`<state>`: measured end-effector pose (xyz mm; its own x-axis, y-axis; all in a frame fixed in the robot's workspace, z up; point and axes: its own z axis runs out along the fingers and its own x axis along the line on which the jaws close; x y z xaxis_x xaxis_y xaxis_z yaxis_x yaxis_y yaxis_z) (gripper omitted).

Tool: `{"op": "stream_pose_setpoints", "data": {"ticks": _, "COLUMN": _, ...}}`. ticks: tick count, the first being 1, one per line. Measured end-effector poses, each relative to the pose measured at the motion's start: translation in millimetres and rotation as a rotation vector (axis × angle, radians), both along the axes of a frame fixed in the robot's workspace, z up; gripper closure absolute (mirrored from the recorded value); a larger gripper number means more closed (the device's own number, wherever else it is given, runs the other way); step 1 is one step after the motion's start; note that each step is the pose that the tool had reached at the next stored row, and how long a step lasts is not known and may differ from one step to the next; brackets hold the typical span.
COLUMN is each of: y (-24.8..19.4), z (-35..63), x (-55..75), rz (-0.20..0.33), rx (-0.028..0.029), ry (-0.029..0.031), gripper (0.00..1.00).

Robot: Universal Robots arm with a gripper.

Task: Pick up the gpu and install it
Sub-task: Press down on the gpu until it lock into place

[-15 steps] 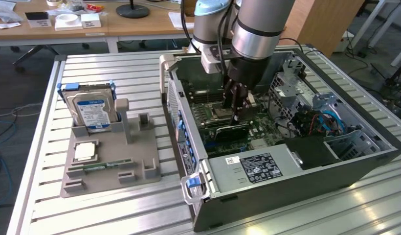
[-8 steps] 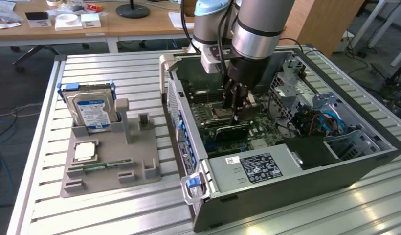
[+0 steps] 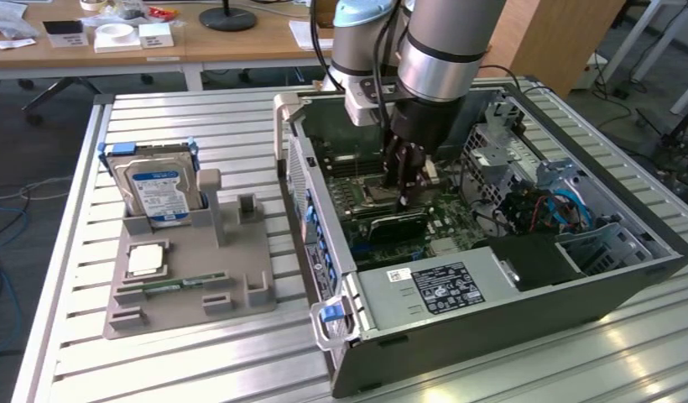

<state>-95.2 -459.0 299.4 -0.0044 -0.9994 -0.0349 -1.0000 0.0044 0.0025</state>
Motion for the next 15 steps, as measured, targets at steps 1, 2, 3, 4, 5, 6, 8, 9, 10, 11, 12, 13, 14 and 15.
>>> {"op": "stream_pose_setpoints", "data": {"ticks": 1, "y": 0.0, "z": 0.0, "x": 0.0, "rz": 0.0, "rx": 0.0, "ry": 0.0, "gripper": 0.51}}
{"op": "stream_pose_setpoints", "data": {"ticks": 2, "y": 0.0, "z": 0.0, "x": 0.0, "rz": 0.0, "rx": 0.0, "ry": 0.0, "gripper": 0.57}}
{"op": "stream_pose_setpoints", "data": {"ticks": 3, "y": 0.0, "z": 0.0, "x": 0.0, "rz": 0.0, "rx": 0.0, "ry": 0.0, "gripper": 0.63}}
{"op": "stream_pose_setpoints", "data": {"ticks": 4, "y": 0.0, "z": 0.0, "x": 0.0, "rz": 0.0, "rx": 0.0, "ry": 0.0, "gripper": 0.63}}
{"op": "stream_pose_setpoints", "data": {"ticks": 5, "y": 0.0, "z": 0.0, "x": 0.0, "rz": 0.0, "rx": 0.0, "ry": 0.0, "gripper": 0.68}}
{"op": "stream_pose_setpoints", "data": {"ticks": 6, "y": 0.0, "z": 0.0, "x": 0.0, "rz": 0.0, "rx": 0.0, "ry": 0.0, "gripper": 0.74}}
{"op": "stream_pose_setpoints", "data": {"ticks": 8, "y": 0.0, "z": 0.0, "x": 0.0, "rz": 0.0, "rx": 0.0, "ry": 0.0, "gripper": 0.74}}
{"op": "stream_pose_setpoints", "data": {"ticks": 9, "y": 0.0, "z": 0.0, "x": 0.0, "rz": 0.0, "rx": 0.0, "ry": 0.0, "gripper": 0.8}}
{"op": "stream_pose_setpoints", "data": {"ticks": 10, "y": 0.0, "z": 0.0, "x": 0.0, "rz": 0.0, "rx": 0.0, "ry": 0.0, "gripper": 0.86}}
{"op": "stream_pose_setpoints", "data": {"ticks": 11, "y": 0.0, "z": 0.0, "x": 0.0, "rz": 0.0, "rx": 0.0, "ry": 0.0, "gripper": 0.89}}
{"op": "stream_pose_setpoints", "data": {"ticks": 12, "y": 0.0, "z": 0.0, "x": 0.0, "rz": 0.0, "rx": 0.0, "ry": 0.0, "gripper": 0.89}}
{"op": "stream_pose_setpoints", "data": {"ticks": 13, "y": 0.0, "z": 0.0, "x": 0.0, "rz": 0.0, "rx": 0.0, "ry": 0.0, "gripper": 0.89}}
{"op": "stream_pose_setpoints", "data": {"ticks": 14, "y": 0.0, "z": 0.0, "x": 0.0, "rz": 0.0, "rx": 0.0, "ry": 0.0, "gripper": 0.89}}
{"op": "stream_pose_setpoints", "data": {"ticks": 15, "y": 0.0, "z": 0.0, "x": 0.0, "rz": 0.0, "rx": 0.0, "ry": 0.0, "gripper": 0.89}}
